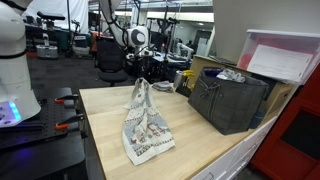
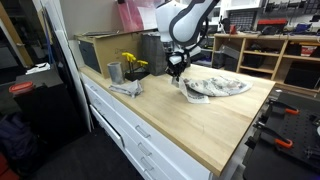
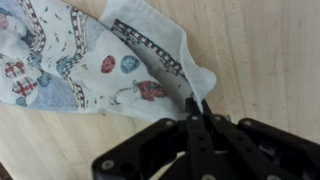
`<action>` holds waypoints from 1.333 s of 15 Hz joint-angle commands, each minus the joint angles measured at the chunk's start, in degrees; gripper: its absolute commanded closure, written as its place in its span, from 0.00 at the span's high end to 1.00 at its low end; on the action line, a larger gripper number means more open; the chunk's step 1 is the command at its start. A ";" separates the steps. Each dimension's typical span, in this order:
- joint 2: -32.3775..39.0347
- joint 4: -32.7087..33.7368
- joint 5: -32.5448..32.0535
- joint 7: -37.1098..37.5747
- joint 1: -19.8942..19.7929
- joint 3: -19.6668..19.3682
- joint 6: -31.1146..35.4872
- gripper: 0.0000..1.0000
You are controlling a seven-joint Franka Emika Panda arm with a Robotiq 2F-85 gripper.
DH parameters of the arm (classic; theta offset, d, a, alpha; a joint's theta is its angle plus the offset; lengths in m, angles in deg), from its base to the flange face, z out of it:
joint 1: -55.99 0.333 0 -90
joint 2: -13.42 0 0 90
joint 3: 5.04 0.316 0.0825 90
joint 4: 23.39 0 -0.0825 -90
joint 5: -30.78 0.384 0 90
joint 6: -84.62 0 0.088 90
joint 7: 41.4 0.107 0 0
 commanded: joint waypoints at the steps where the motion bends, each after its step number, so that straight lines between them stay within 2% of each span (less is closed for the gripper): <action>1: 0.80 2.01 -2.53 1.00 0.64 1.21 -0.86 0.01; 2: 0.99 2.08 -2.80 1.22 0.77 1.44 -0.64 0.01; 3: 1.06 2.03 -3.07 1.05 0.77 1.61 -0.43 0.29; 4: 1.00 1.73 -3.29 0.83 0.72 1.72 -0.03 0.29; 5: 0.88 1.36 -3.65 0.96 0.69 1.57 0.29 0.36; 10: 0.19 -0.28 -5.16 3.93 -0.08 -0.25 0.95 0.74; 13: -1.23 -2.41 -2.26 6.69 -2.28 -1.37 -2.22 0.95; 15: -2.38 -4.85 -1.84 9.33 -3.88 -2.59 -3.55 1.00; 20: -2.85 -9.19 1.61 16.82 -7.89 -3.96 -3.66 1.00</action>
